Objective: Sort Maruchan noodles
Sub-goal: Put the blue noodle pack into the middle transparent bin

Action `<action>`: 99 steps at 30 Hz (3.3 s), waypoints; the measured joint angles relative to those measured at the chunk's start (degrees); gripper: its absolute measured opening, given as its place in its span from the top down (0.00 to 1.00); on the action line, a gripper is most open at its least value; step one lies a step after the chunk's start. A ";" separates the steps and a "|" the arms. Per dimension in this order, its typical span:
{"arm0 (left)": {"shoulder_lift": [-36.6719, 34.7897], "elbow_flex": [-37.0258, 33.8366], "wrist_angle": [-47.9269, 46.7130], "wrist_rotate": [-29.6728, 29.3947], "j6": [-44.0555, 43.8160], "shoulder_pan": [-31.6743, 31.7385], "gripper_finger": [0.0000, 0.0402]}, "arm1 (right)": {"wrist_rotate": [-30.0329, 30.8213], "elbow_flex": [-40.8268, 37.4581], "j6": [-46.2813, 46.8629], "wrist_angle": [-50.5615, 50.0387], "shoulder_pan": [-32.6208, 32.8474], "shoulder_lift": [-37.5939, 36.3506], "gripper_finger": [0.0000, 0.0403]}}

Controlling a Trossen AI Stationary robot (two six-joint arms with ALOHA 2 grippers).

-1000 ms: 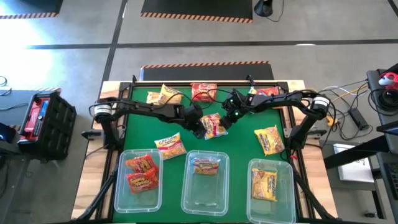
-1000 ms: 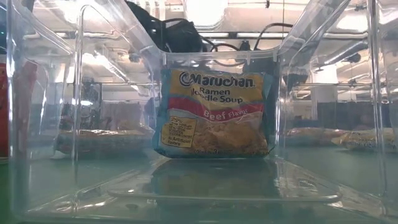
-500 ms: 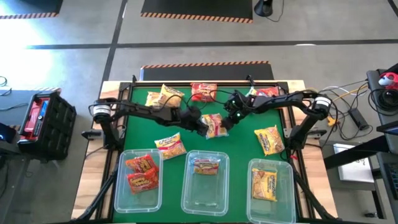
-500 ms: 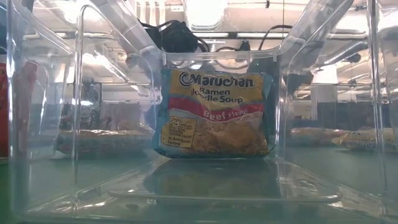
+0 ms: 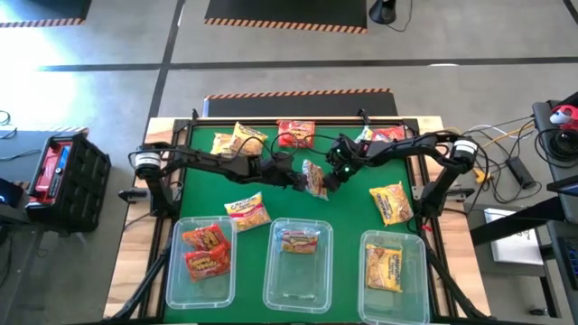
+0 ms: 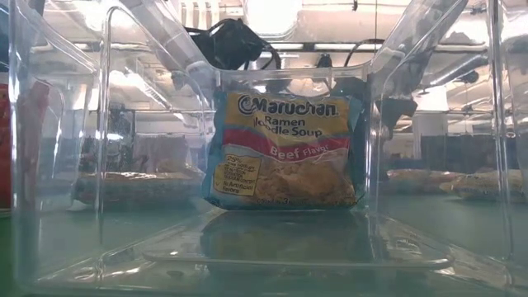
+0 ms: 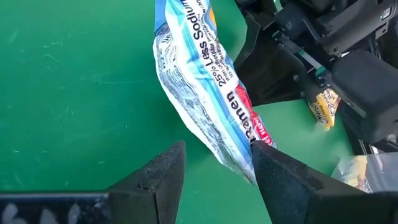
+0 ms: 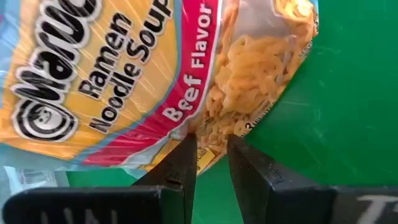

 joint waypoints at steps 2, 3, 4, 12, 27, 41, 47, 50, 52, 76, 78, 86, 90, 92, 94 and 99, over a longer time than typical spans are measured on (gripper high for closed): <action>0.01 0.00 -0.16 -0.04 -0.54 0.00 0.58 | 0.14 -0.01 -0.29 -0.07 0.00 0.02 0.81; -0.01 0.00 -0.29 -0.23 -0.80 0.00 0.58 | 0.52 -0.07 -0.43 -0.32 0.00 0.05 0.81; 0.00 0.00 -0.44 -0.55 -1.05 0.00 0.58 | 0.48 -0.15 -0.43 -0.30 -0.02 0.17 0.81; -0.02 0.00 -1.67 1.20 -0.47 0.07 0.55 | 0.24 -0.98 -0.45 0.35 -0.02 0.02 0.81; -0.07 0.12 -1.28 4.82 2.21 0.93 0.41 | -0.01 -1.42 -0.43 1.99 -0.13 -0.02 0.81; 4.30 0.17 5.85 4.65 -2.87 2.36 0.36 | 1.10 -1.44 -0.39 3.32 -0.09 0.00 0.81; 4.88 0.20 7.28 4.60 -2.99 2.62 0.36 | 1.42 -1.44 -0.27 4.02 -0.07 0.00 0.81; 4.88 0.21 8.12 4.64 -2.90 2.60 0.37 | 1.45 -1.44 -0.37 4.04 -0.07 0.00 0.81; 4.88 0.20 8.16 4.66 -2.90 2.60 0.40 | 1.41 -1.44 -0.38 4.07 -0.07 0.00 0.81; 5.58 0.22 7.65 4.86 -0.95 3.01 0.67 | 1.17 -1.38 -2.83 -3.33 -0.74 -11.61 0.81; 5.58 0.22 7.70 4.88 -0.93 3.13 0.69 | 1.29 -1.33 -3.73 -4.82 -0.87 -14.32 0.81; 4.25 0.22 7.26 4.81 3.62 3.48 0.70 | 6.81 -1.33 -3.91 -12.53 -0.87 -23.34 0.81; 1.88 0.21 8.08 5.07 8.14 4.44 0.71 | 11.30 -1.33 -3.90 -16.27 -0.87 -26.07 0.81; 0.33 0.20 8.24 5.90 10.59 4.88 0.71 | 12.62 -1.33 -3.90 -17.76 -0.87 -26.85 0.81; -1.30 0.20 8.43 6.74 13.45 5.03 0.71 | 13.49 -1.33 -3.88 -19.06 -0.87 -27.19 0.81; -6.44 0.20 8.22 12.25 21.23 5.01 0.71 | 16.28 -1.33 -3.98 -22.33 -0.87 -27.23 0.81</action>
